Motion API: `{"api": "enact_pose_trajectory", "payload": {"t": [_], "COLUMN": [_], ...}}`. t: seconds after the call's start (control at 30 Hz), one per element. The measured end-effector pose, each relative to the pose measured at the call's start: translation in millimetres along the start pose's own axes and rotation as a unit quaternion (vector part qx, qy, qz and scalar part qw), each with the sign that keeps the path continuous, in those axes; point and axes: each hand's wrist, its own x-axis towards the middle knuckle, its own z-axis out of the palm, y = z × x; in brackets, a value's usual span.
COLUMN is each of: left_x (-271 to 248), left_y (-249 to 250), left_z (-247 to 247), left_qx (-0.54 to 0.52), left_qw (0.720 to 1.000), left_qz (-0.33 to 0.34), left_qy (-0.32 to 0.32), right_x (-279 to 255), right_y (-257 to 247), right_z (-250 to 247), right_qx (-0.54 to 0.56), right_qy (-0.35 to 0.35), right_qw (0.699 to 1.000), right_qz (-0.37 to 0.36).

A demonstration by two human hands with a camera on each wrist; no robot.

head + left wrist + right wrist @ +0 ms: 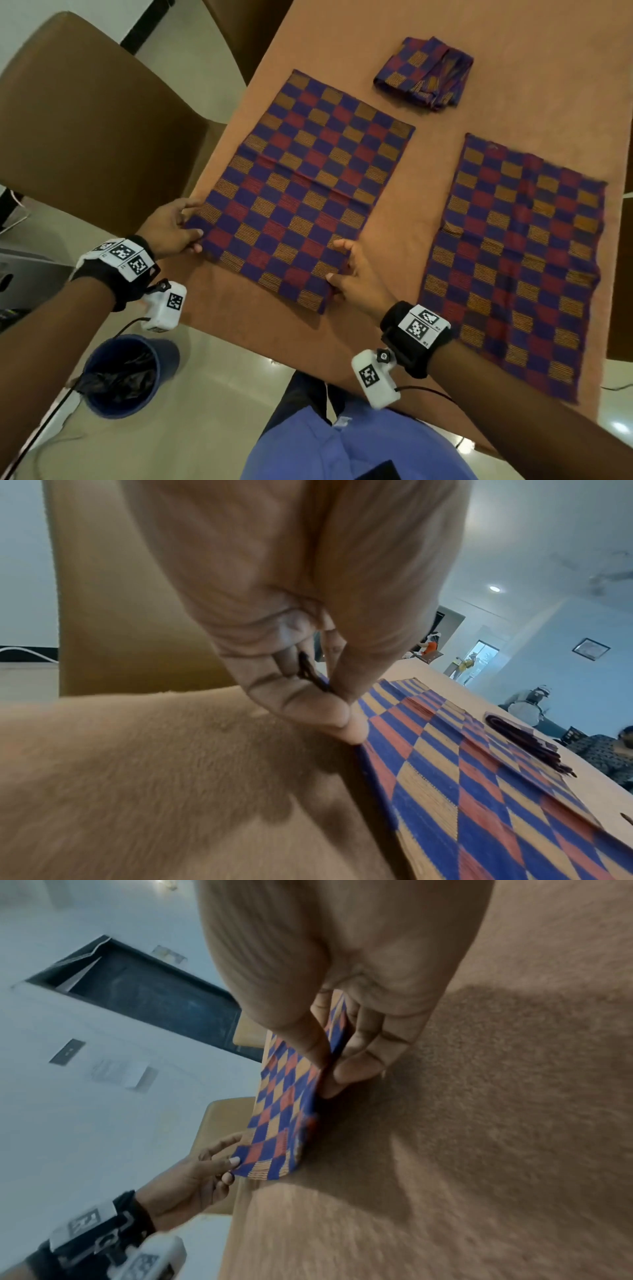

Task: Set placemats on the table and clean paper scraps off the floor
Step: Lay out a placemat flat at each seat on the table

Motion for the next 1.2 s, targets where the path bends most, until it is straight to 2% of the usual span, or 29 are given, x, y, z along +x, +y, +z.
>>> {"api": "enact_pose_trajectory", "payload": {"t": [0.2, 0.37, 0.47, 0.57, 0.63, 0.73, 0.8, 0.87, 0.93, 1.03, 1.2], "left_x": [-11, -30, -37, -40, -40, -34, -31, -31, -35, -46, -64], "left_y": [-10, -16, -15, -3, 6, 18, 29, 42, 51, 59, 70], "left_z": [10, 17, 21, 26, 34, 59, 80, 103, 123, 146, 173], "left_qx": [0.007, 0.127, 0.232, 0.361, 0.385, 0.4, 0.404, 0.397, 0.411, 0.435, 0.414], "left_qw": [1.0, 0.991, 0.971, 0.928, 0.915, 0.903, 0.899, 0.897, 0.884, 0.871, 0.878], "left_qz": [-0.023, -0.008, 0.0, 0.003, 0.059, 0.139, 0.16, 0.195, 0.224, 0.229, 0.238], "left_qy": [0.013, 0.034, 0.058, 0.096, 0.105, 0.072, 0.043, 0.016, -0.001, 0.001, -0.032], "right_x": [-8, -14, -14, -9, 0, 14, 23, 32, 35, 28, -14], "right_y": [11, 9, 6, 3, 0, -17, -26, -25, -22, -18, -16], "right_z": [1, -3, -5, -8, -16, -29, -34, -37, -39, -42, -64], "right_qx": [-0.037, -0.158, -0.219, -0.247, -0.312, -0.454, -0.527, -0.571, -0.59, -0.591, -0.517], "right_qy": [0.018, -0.008, 0.015, 0.076, 0.113, 0.149, 0.128, 0.085, 0.068, 0.07, 0.104], "right_qw": [0.999, 0.987, 0.975, 0.965, 0.94, 0.867, 0.826, 0.808, 0.801, 0.8, 0.84], "right_qz": [0.001, -0.031, -0.034, -0.048, -0.077, -0.14, -0.152, -0.116, -0.077, -0.08, -0.127]}}
